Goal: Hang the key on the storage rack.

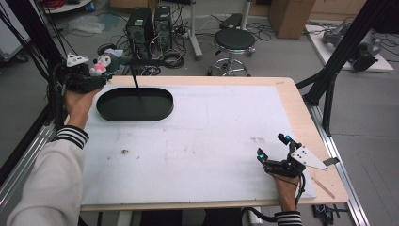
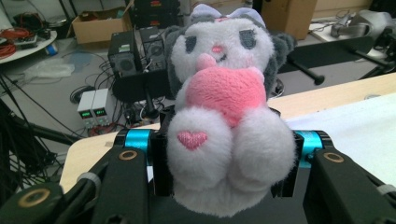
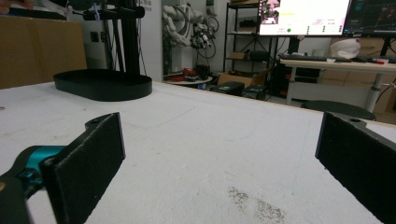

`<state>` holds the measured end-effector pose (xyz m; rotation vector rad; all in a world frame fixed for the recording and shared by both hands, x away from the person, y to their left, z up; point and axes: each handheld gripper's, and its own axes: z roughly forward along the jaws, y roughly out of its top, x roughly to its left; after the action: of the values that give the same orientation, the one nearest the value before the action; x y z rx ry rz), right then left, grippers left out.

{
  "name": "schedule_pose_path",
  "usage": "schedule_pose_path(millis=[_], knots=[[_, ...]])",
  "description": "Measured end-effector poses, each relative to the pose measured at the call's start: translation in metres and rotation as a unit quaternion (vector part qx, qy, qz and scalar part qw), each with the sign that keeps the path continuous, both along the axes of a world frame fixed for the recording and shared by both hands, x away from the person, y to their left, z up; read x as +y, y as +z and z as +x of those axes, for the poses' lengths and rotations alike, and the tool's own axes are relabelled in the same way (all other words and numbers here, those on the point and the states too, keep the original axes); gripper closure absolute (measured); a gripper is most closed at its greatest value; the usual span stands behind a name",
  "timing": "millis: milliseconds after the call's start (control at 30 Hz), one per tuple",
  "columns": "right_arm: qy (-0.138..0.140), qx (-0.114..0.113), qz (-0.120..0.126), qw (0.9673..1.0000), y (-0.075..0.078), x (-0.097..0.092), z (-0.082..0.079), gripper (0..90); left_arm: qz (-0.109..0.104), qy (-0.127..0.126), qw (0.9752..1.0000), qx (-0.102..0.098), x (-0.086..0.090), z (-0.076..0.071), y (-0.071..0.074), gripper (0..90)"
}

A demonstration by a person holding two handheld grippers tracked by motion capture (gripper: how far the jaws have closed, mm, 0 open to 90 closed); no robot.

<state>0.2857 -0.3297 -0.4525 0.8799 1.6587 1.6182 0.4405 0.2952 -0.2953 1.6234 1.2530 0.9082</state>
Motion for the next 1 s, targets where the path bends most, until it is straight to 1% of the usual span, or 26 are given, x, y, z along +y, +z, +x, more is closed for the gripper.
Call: schedule_pose_path(millis=[67,133,167,267,367,433,467,700,833,900,933,967,1000], knots=[[0.0,-0.001,0.0,1.0,0.0,0.0,0.0,0.4,0.002,0.003,1.0,0.008,0.002,0.0,-0.003,53.5],[0.0,-0.001,0.0,1.0,0.0,0.0,0.0,0.4,0.004,0.007,1.0,0.006,0.003,-0.001,-0.004,53.6],[0.0,-0.001,0.0,1.0,0.0,0.0,0.0,0.4,0.001,0.008,1.0,0.004,0.004,-0.002,-0.004,53.6],[0.0,0.0,0.001,1.0,0.0,0.0,0.0,0.4,0.003,0.01,0.9999,0.01,0.006,-0.004,-0.008,53.6],[-0.001,-0.004,0.0,1.0,0.0,0.0,0.0,0.4,-0.001,0.012,0.9998,0.014,0.009,-0.007,-0.014,53.5],[0.0,-0.001,0.001,1.0,0.0,0.0,0.0,0.4,-0.004,0.01,0.9998,0.016,0.01,-0.009,-0.016,53.5],[0.0,0.0,0.001,1.0,0.0,0.0,0.0,0.4,-0.002,0.01,0.9998,0.015,0.01,-0.01,-0.017,53.5],[0.0,-0.001,0.0,1.0,0.0,0.0,0.0,0.4,-0.007,0.005,0.9998,0.018,0.011,-0.014,-0.021,53.6],[-0.001,-0.001,0.0,1.0,0.0,0.0,0.0,0.4,-0.001,0.001,0.9997,0.024,0.01,-0.016,-0.025,53.6],[0.0,-0.003,-0.003,1.0,0.0,0.0,0.0,0.4,0.015,0.007,0.9991,0.039,0.008,-0.016,-0.027,53.6],[0.001,-0.004,-0.004,1.0,0.0,0.0,0.0,0.4,0.019,0.008,0.999,0.04,0.009,-0.016,-0.029,53.6],[0.001,-0.005,-0.003,1.0,0.0,0.0,0.0,0.4,0.015,0.007,0.999,0.043,0.009,-0.017,-0.03,53.6],[0.001,-0.004,-0.003,1.0,0.0,0.0,0.0,0.4,0.018,0.007,0.9987,0.046,0.01,-0.017,-0.031,53.6]])
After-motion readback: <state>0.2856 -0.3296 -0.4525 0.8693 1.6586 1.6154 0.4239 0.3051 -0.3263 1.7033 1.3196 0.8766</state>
